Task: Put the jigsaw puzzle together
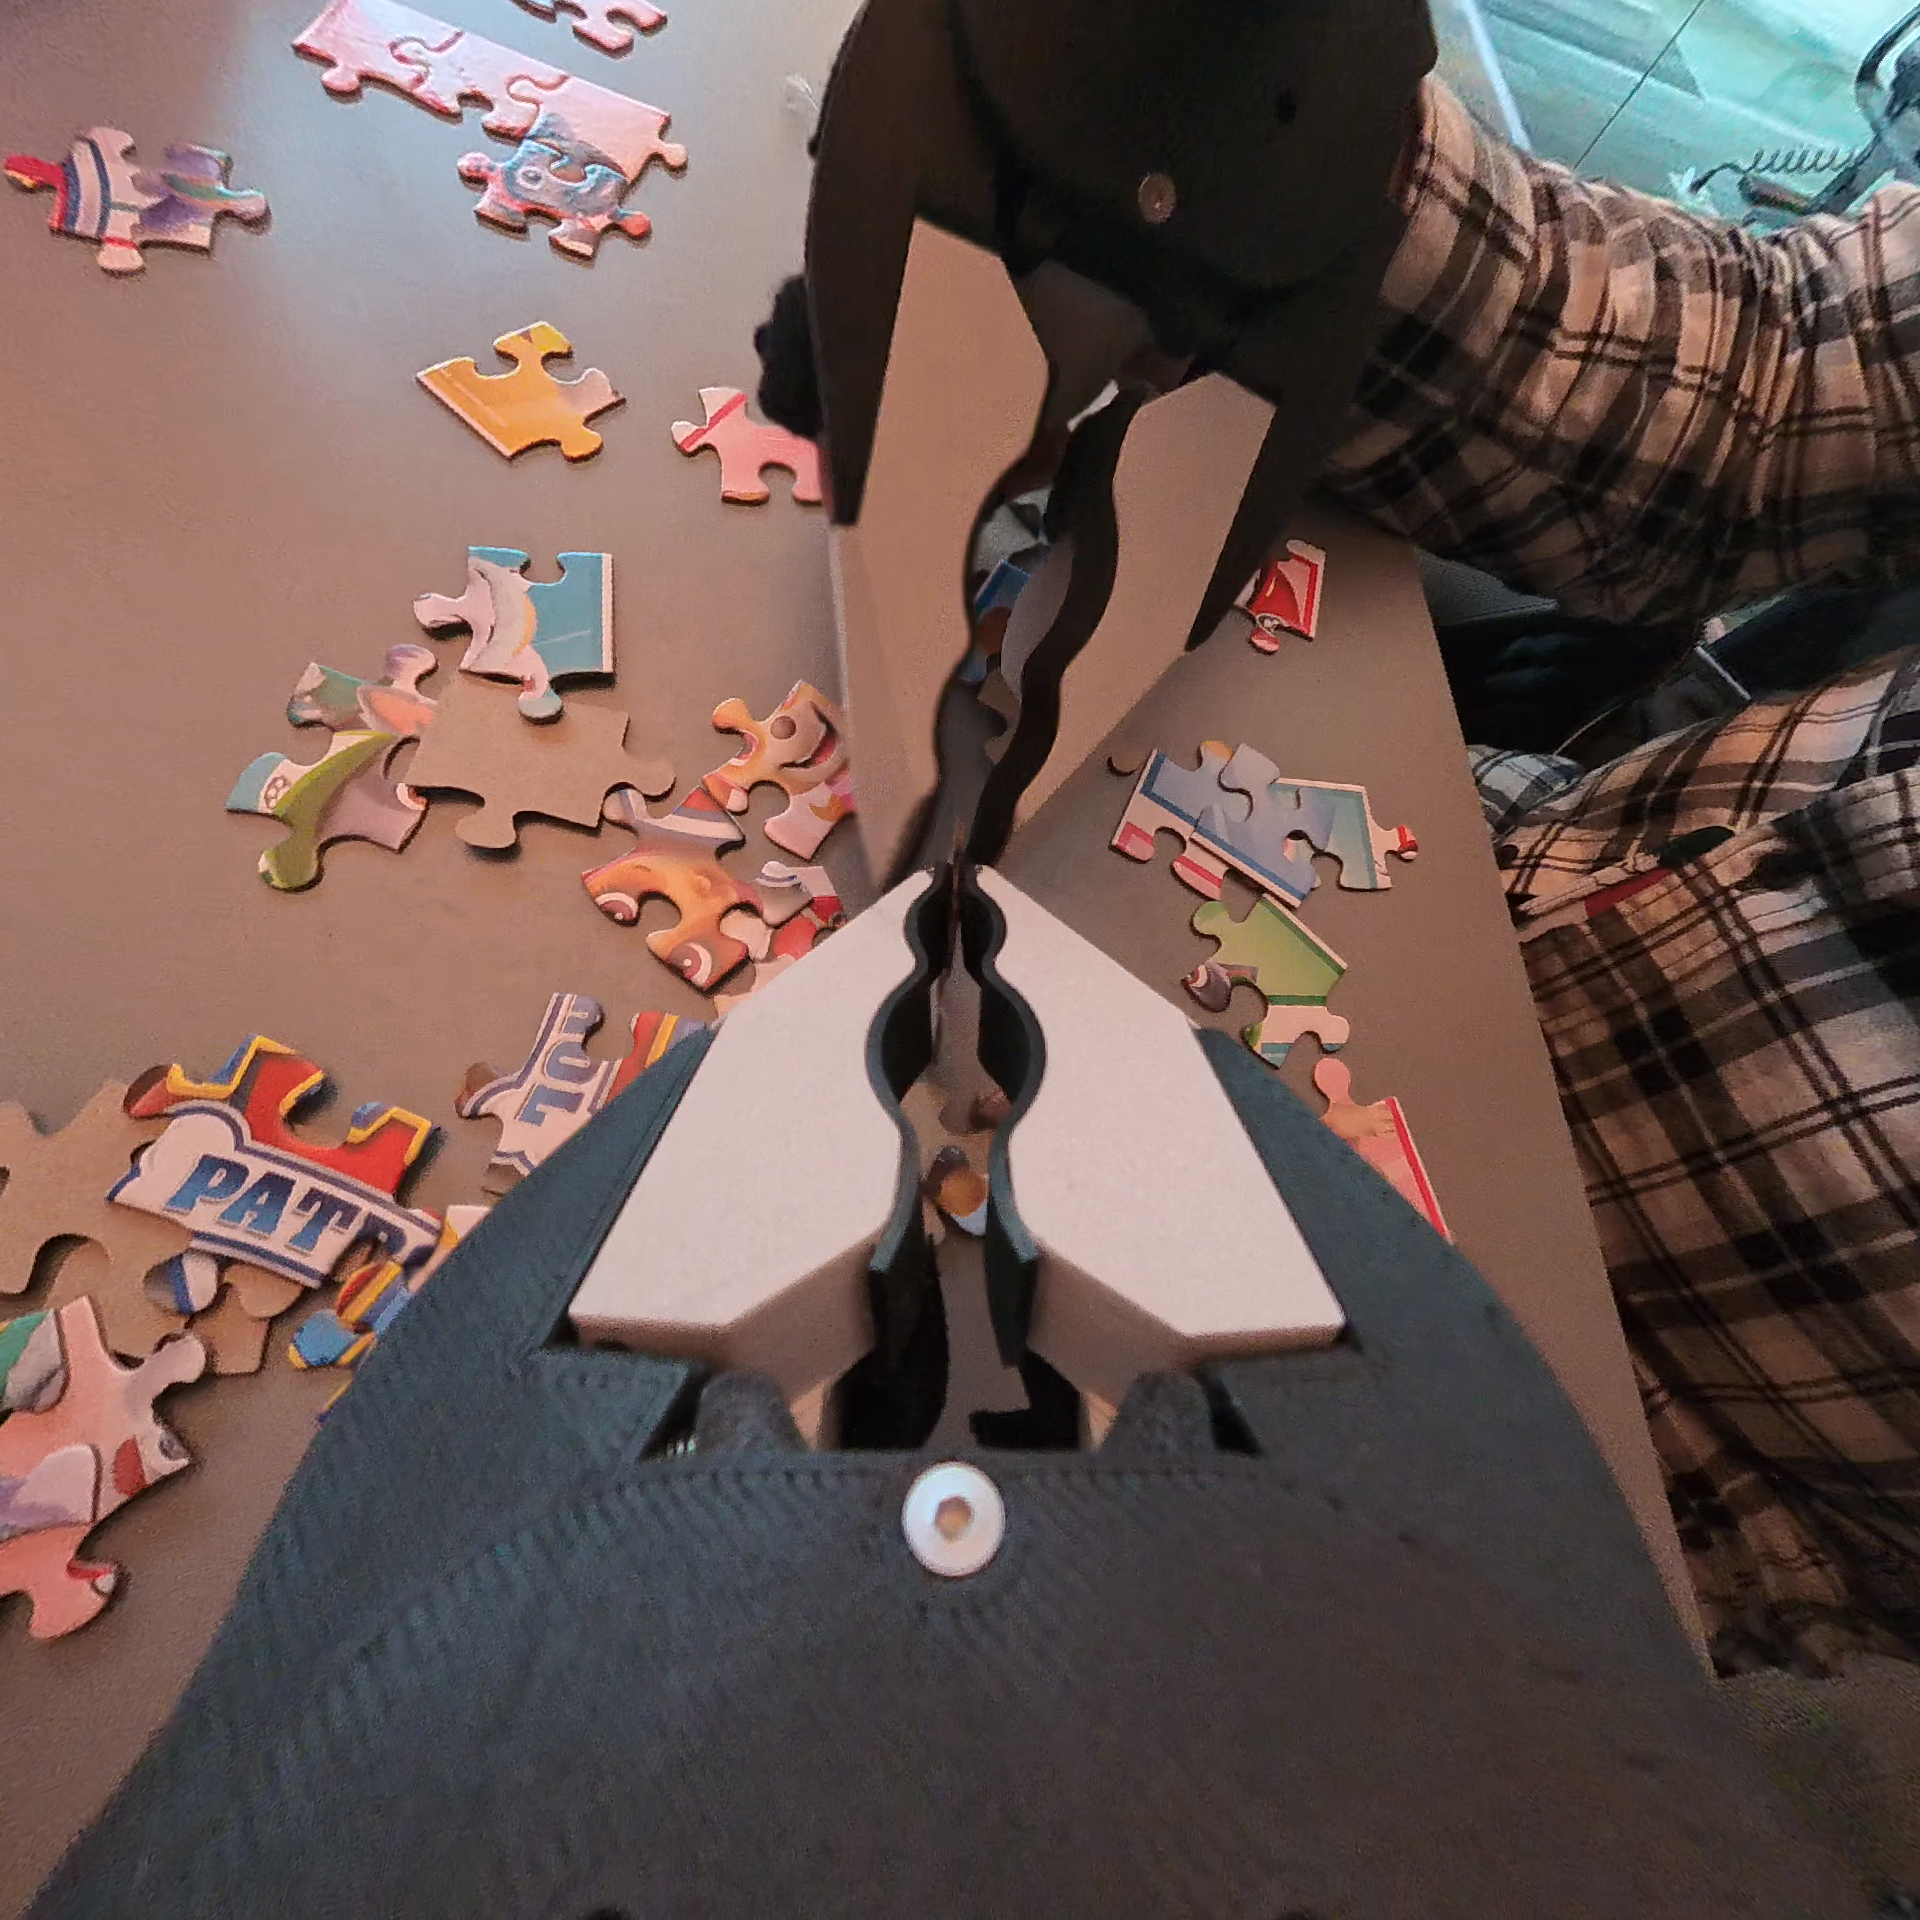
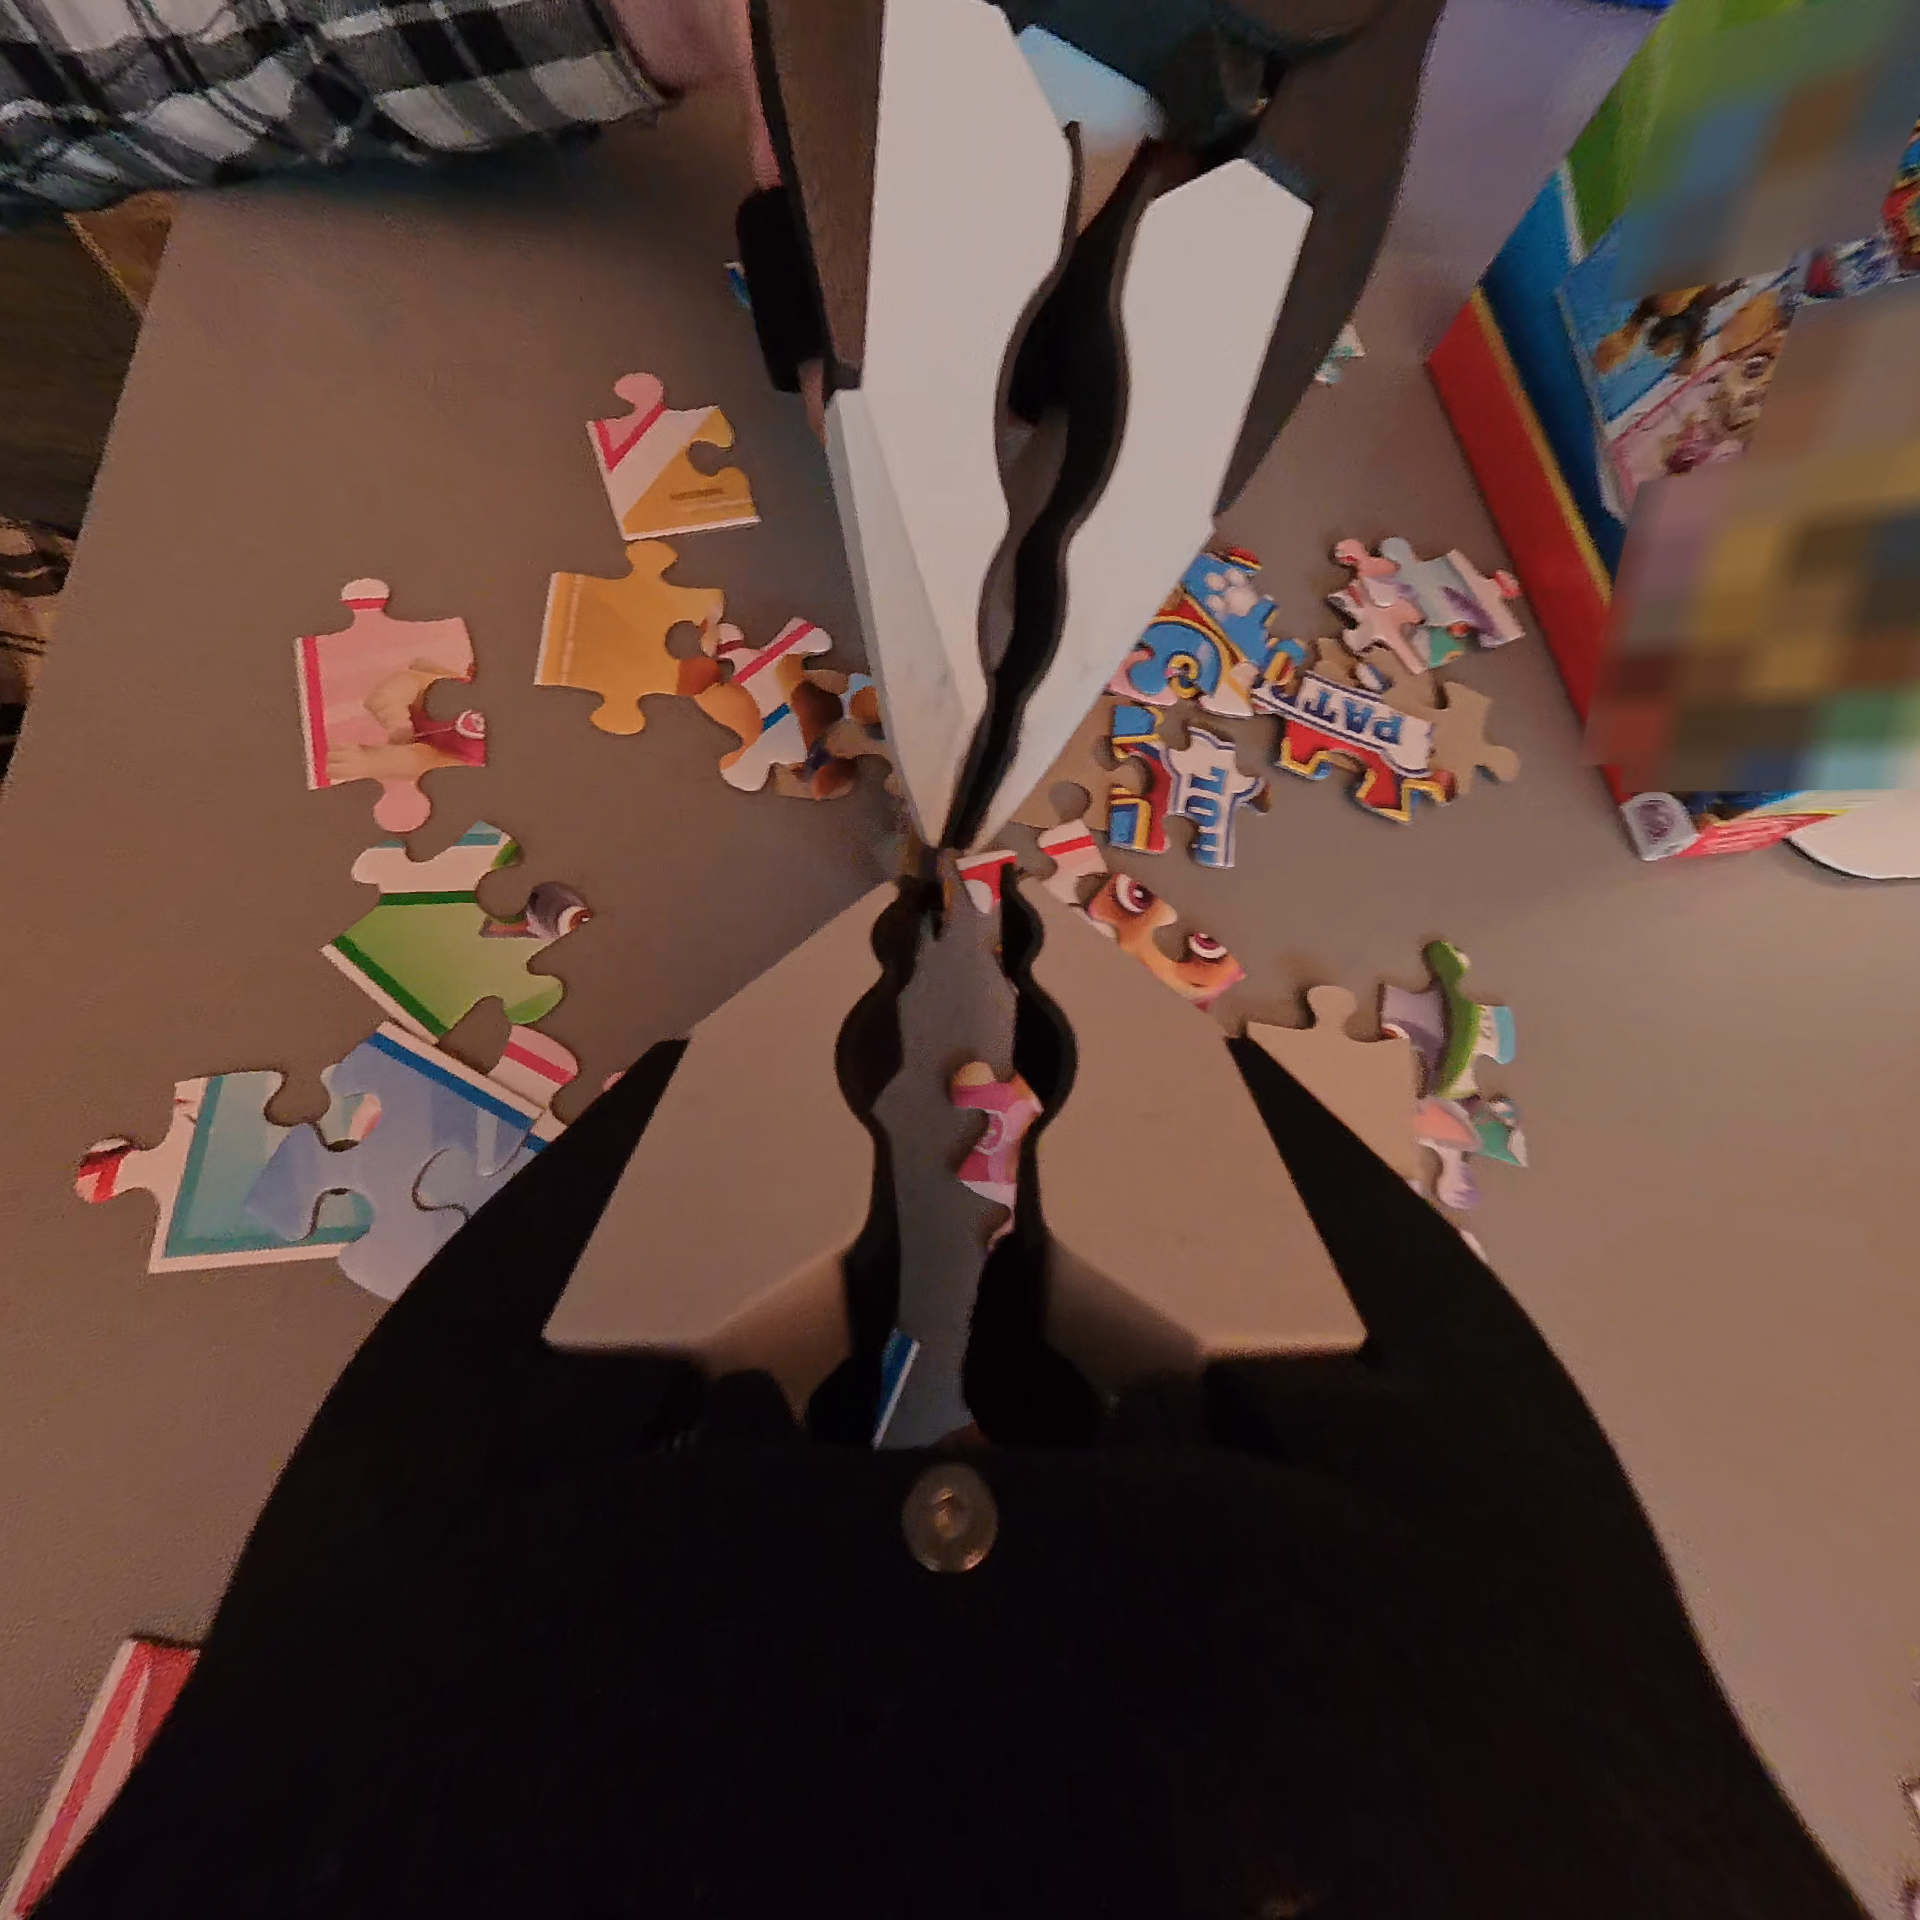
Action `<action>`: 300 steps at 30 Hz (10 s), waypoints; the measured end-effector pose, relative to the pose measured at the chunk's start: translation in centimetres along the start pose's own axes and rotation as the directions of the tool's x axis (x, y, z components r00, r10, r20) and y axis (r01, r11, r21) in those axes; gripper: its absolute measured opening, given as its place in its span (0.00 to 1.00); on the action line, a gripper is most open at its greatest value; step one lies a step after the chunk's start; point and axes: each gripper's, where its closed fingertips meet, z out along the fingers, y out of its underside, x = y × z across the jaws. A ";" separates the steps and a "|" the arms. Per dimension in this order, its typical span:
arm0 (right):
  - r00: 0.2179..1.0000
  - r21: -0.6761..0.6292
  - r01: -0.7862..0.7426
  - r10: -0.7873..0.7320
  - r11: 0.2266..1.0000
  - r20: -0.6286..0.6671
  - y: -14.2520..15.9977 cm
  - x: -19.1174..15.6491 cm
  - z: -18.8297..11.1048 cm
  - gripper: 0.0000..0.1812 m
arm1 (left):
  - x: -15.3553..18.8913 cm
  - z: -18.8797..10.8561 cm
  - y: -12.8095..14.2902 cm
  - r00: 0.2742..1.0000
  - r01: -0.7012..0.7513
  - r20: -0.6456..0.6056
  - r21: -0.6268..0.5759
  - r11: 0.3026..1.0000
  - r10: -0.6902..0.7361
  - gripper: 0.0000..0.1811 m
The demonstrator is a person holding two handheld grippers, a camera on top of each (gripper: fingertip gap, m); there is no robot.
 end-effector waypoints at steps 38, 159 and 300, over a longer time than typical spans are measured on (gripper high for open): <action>0.922 0.031 -0.353 0.343 0.935 0.178 0.9 0.0 -0.9 0.00 | -1.1 0.1 1.2 0.995 0.103 0.001 -0.051 0.993 -0.103 0.02; 0.575 0.102 -0.601 0.517 0.793 -0.635 17.9 -8.1 -24.6 0.21 | -0.9 10.8 -3.7 0.984 -0.127 0.086 -0.284 0.950 0.157 0.21; 0.733 -0.071 -0.611 0.529 0.789 -0.428 20.2 1.4 -20.0 0.09 | -2.4 21.1 -11.7 0.948 -0.307 -0.030 -0.339 0.889 0.316 0.19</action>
